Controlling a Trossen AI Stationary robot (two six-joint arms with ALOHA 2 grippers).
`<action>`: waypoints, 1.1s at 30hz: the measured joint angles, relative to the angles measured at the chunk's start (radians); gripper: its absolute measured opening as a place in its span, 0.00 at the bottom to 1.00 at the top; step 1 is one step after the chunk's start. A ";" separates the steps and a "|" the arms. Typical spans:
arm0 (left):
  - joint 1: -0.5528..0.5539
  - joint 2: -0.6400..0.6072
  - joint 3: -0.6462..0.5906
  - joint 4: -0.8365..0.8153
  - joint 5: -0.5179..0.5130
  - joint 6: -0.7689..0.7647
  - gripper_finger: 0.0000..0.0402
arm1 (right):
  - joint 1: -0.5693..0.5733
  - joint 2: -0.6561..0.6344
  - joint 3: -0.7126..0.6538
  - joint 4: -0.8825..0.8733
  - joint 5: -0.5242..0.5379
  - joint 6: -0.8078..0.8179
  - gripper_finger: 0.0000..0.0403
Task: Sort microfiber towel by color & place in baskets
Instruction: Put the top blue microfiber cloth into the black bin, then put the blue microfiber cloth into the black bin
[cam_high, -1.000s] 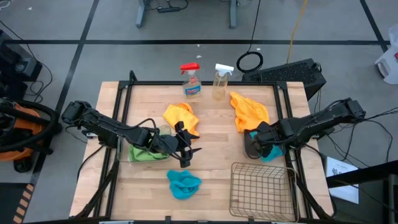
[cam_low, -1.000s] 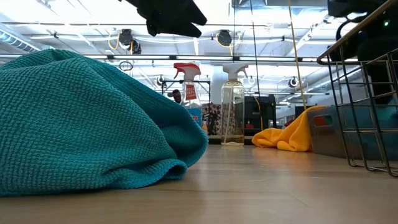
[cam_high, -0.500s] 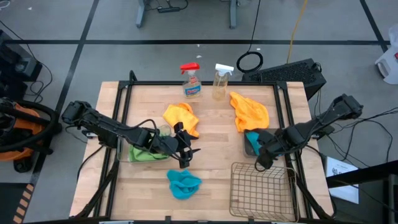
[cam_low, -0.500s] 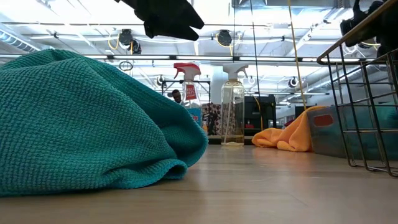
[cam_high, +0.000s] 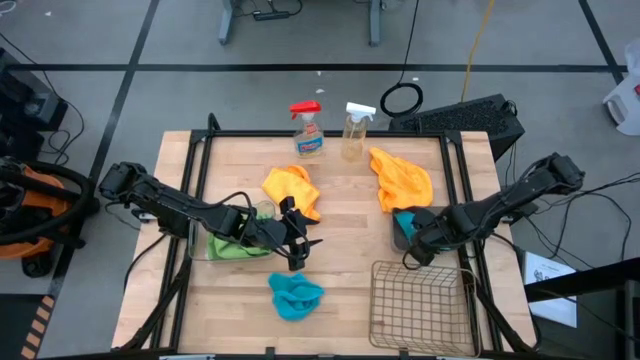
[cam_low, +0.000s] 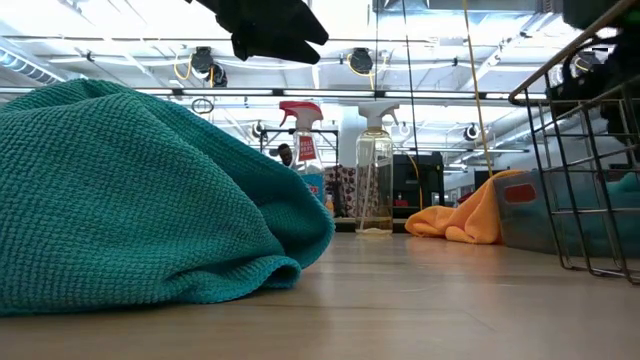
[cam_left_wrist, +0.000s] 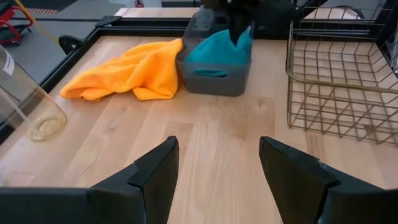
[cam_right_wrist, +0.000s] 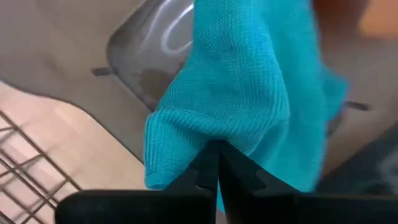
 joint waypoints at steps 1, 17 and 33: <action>0.000 0.000 0.000 0.000 0.000 0.000 0.57 | -0.011 -0.002 -0.015 0.024 -0.010 -0.006 0.00; 0.000 0.000 0.000 -0.001 0.000 -0.001 0.57 | -0.073 -0.001 -0.011 0.054 0.006 -0.042 0.00; -0.012 0.000 0.000 -0.018 -0.001 0.000 0.57 | -0.073 -0.001 0.188 -0.160 0.078 -0.050 0.01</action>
